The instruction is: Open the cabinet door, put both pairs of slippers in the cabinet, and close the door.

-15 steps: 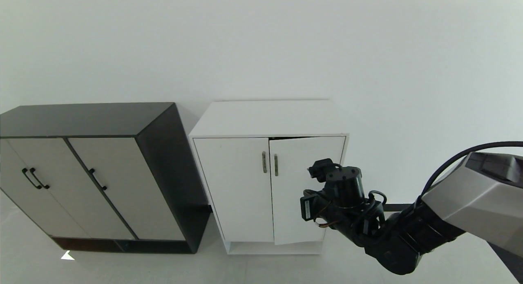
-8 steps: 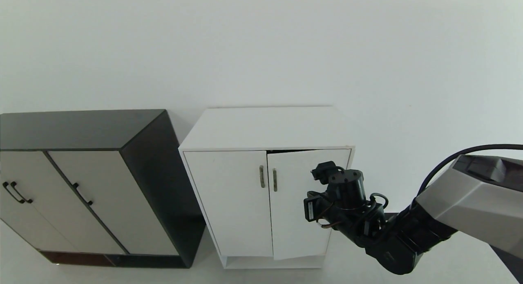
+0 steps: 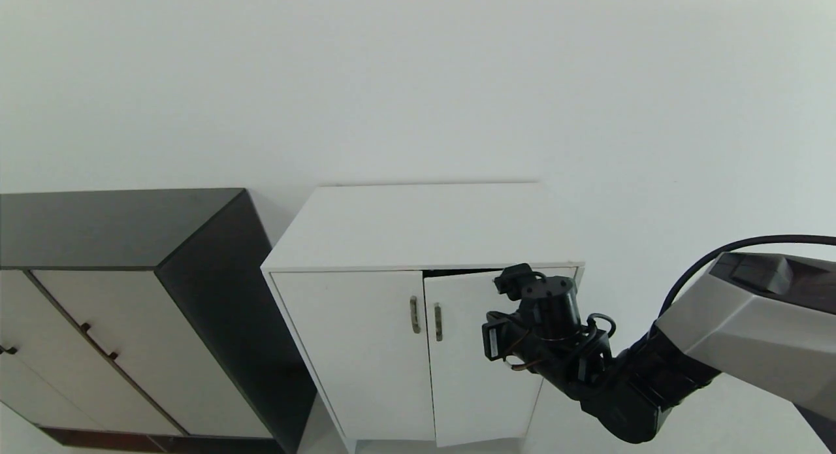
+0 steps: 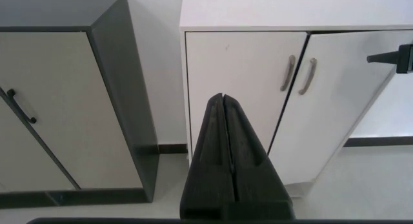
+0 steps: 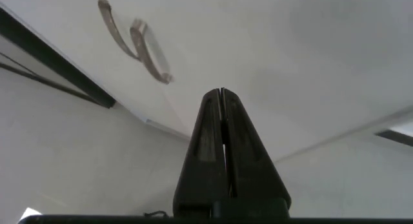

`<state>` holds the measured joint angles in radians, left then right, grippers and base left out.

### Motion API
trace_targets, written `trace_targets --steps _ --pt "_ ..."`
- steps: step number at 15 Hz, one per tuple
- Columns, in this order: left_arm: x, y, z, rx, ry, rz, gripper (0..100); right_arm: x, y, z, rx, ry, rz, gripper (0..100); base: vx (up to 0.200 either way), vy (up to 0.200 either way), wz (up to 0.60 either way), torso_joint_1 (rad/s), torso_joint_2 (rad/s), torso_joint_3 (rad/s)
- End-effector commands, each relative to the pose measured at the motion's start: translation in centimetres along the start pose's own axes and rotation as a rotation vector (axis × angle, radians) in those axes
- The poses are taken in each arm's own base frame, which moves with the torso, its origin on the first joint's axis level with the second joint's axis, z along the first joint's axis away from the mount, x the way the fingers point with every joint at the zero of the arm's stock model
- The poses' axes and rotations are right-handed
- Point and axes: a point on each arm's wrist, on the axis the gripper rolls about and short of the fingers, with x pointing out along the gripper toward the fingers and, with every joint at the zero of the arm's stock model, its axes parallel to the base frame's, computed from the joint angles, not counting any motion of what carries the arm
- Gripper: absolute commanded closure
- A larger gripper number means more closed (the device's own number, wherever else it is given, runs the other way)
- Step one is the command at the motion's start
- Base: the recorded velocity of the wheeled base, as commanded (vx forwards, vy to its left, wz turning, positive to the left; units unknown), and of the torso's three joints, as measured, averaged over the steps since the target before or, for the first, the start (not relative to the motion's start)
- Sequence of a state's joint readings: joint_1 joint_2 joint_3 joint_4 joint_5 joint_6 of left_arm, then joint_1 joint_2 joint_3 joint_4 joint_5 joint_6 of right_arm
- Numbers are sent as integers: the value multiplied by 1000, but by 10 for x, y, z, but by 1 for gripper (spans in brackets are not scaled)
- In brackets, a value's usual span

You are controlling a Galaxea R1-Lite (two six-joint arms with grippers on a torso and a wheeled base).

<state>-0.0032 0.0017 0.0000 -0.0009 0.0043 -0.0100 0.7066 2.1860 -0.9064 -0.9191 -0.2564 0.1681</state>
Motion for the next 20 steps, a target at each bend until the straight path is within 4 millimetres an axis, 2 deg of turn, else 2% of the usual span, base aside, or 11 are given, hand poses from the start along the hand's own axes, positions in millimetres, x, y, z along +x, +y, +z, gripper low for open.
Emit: trace_targets --steps 1,6,10,20 --pt "0 0 0 -1 -1 0 100 4 2 -1 1 -10 15 100 0 0 0 0 0 0" --pt "0 0 0 -1 -1 0 100 23 3 3 14 -45 15 100 0 0 0 0 0 0" --pt "0 0 0 -1 -1 0 100 36 -13 0 26 -40 -22 100 0 0 0 0 0 0" --pt "0 0 0 -2 -1 0 100 55 -26 -10 34 -30 -57 100 0 0 0 0 0 0"
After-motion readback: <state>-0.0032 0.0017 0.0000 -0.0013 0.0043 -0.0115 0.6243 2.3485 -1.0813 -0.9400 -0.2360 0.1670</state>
